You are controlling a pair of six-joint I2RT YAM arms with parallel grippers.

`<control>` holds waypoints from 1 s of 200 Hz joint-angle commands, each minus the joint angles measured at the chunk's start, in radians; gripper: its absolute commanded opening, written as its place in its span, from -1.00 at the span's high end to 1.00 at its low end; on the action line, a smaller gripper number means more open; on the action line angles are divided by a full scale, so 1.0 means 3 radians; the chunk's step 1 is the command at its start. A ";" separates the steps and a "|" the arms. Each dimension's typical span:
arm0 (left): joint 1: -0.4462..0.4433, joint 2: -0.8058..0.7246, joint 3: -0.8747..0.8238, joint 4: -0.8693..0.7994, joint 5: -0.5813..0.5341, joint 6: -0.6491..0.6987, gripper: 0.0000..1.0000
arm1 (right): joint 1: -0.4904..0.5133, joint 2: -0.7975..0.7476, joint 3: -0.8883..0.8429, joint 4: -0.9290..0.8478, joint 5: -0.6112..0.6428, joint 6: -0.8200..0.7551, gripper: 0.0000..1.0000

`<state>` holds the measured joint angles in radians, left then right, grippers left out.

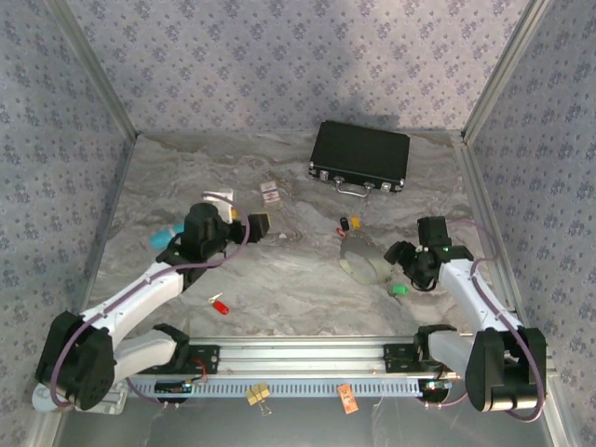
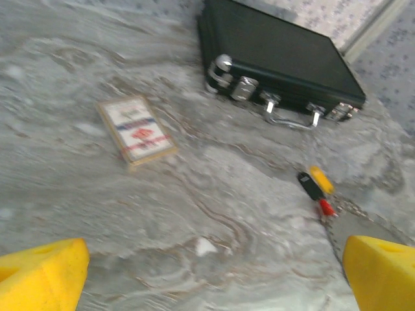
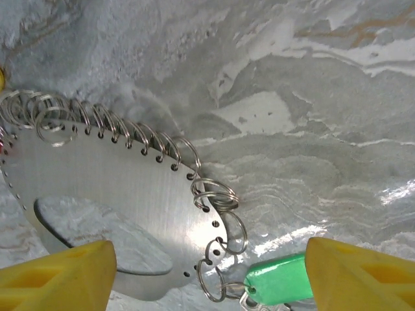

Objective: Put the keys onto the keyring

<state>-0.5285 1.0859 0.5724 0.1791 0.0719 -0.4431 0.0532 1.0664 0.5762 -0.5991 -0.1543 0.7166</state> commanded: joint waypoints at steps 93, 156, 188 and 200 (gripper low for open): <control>-0.0529 -0.0040 -0.0108 0.0070 -0.0496 -0.0471 -0.96 | 0.0083 0.0173 -0.0108 -0.0103 0.0195 0.0132 0.20; -0.0534 -0.0070 -0.0127 0.0042 -0.0505 -0.0471 -0.97 | 0.0087 0.0263 -0.0207 0.0109 -0.0055 0.0154 0.24; -0.0534 -0.0081 -0.0137 0.0041 -0.0518 -0.0476 -0.96 | 0.0085 0.0320 -0.0220 0.0183 -0.0104 0.0155 0.37; -0.0534 -0.0091 -0.0144 0.0037 -0.0516 -0.0476 -0.97 | 0.0085 0.0339 -0.0220 0.0202 -0.0114 0.0153 0.42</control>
<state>-0.6811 1.0786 0.5419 0.1799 -0.0689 -0.5709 0.0776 1.1530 0.5201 -0.5533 -0.1673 0.7498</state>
